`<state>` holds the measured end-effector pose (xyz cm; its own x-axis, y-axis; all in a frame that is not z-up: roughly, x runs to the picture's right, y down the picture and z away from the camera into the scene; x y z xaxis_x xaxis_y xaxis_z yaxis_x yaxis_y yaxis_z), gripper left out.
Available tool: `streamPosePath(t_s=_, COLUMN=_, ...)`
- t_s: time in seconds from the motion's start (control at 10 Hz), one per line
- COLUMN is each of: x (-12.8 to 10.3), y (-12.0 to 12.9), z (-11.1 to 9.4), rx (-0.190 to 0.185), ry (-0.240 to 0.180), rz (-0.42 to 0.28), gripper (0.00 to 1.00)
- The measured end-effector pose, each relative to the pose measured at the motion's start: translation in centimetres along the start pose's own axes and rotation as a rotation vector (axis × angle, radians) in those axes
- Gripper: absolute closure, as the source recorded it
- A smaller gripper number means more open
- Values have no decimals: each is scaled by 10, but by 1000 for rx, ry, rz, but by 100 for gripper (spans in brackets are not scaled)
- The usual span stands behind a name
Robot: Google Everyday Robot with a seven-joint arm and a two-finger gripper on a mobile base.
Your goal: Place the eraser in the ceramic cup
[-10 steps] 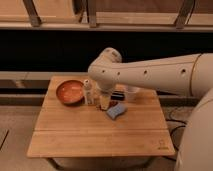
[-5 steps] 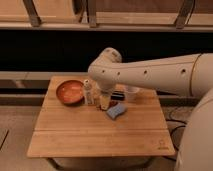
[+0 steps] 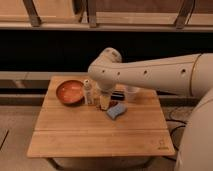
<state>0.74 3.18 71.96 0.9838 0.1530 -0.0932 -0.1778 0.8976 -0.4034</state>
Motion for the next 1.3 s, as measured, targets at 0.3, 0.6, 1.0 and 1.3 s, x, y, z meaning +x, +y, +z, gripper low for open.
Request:
streamPosePath(t_s=0.3, x=0, y=0, z=0, rx=0, ry=0, rz=0, gripper=20)
streamPosePath(t_s=0.6, x=0, y=-1, z=0, rx=2, ry=-1, rz=-1, gripper=20)
streamPosePath(t_s=1.0, x=-24, y=-31, z=7, rx=64, ry=-135, rz=-109, gripper=20)
streamPosePath(t_s=1.3, x=-40, y=-47, z=21, rx=74, ry=-205, rz=-227, gripper=20)
